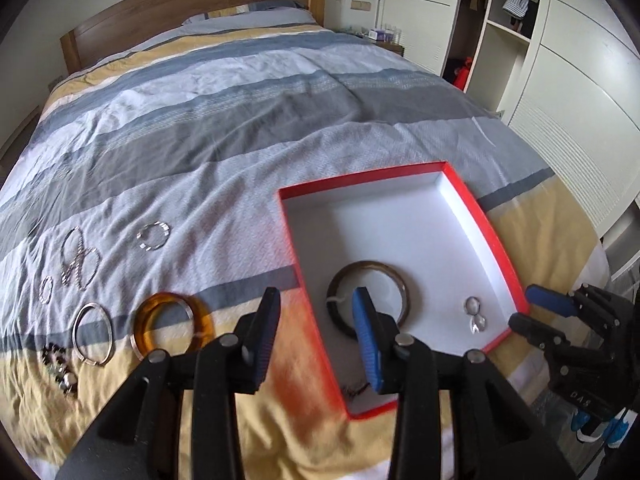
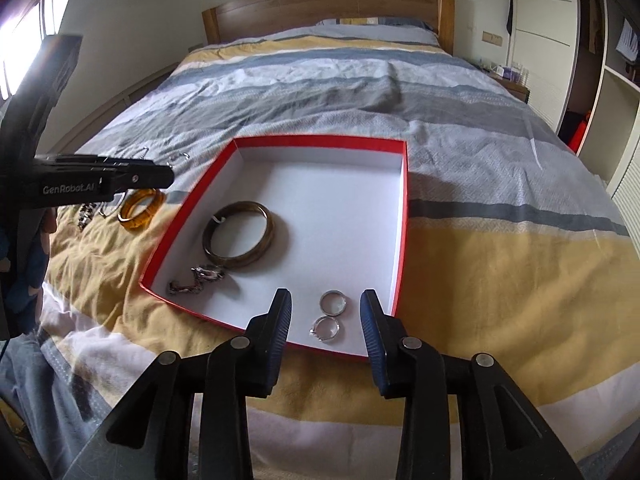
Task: Organize jewelry
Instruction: 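Open the left tool to drop the bangle while the right tool releases the ring in the box, then withdraw both open tools from the red box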
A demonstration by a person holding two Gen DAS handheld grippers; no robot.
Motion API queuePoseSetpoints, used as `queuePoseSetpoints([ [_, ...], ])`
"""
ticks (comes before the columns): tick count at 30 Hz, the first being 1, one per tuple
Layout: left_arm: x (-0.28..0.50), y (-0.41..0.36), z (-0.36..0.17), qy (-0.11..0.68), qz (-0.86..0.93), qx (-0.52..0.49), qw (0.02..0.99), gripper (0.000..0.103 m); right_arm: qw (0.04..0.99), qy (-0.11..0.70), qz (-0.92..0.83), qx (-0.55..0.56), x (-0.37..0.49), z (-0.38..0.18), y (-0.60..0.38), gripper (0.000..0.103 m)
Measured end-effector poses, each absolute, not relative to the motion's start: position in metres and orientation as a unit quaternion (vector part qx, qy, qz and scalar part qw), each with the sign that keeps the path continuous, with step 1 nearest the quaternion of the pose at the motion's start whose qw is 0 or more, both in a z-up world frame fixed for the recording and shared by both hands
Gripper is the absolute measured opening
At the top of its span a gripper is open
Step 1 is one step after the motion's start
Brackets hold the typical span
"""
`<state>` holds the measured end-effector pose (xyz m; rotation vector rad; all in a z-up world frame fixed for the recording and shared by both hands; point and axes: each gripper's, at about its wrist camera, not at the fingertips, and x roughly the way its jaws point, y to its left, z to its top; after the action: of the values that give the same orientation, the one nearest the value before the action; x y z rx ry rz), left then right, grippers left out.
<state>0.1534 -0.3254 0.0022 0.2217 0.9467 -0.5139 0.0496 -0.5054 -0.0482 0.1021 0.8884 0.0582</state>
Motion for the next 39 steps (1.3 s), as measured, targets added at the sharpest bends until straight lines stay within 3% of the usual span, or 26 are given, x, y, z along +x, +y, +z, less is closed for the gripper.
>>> queuePoseSetpoints([
  [5,0.134,-0.283,0.009,0.453,-0.211,0.102,0.86,0.037,0.91,0.41,0.034,0.051,0.035,-0.031,-0.5,0.039],
  [7,0.126,-0.261,0.012,0.457,-0.19,0.098,0.864,0.043,0.912,0.404,0.036,0.058,0.029,-0.026,-0.5,0.039],
  [20,0.062,-0.106,0.035,0.454,-0.059,0.031,0.889,0.043,0.923,0.371,0.043,0.089,-0.01,-0.002,-0.482,0.039],
  [35,-0.013,-0.003,0.064,0.402,-0.025,-0.019,0.915,0.043,0.944,0.321,0.051,0.061,-0.063,0.059,-0.417,0.04],
  [39,-0.031,0.019,0.068,0.394,-0.029,-0.035,0.918,0.043,0.95,0.306,0.048,0.052,-0.082,0.076,-0.399,0.044],
])
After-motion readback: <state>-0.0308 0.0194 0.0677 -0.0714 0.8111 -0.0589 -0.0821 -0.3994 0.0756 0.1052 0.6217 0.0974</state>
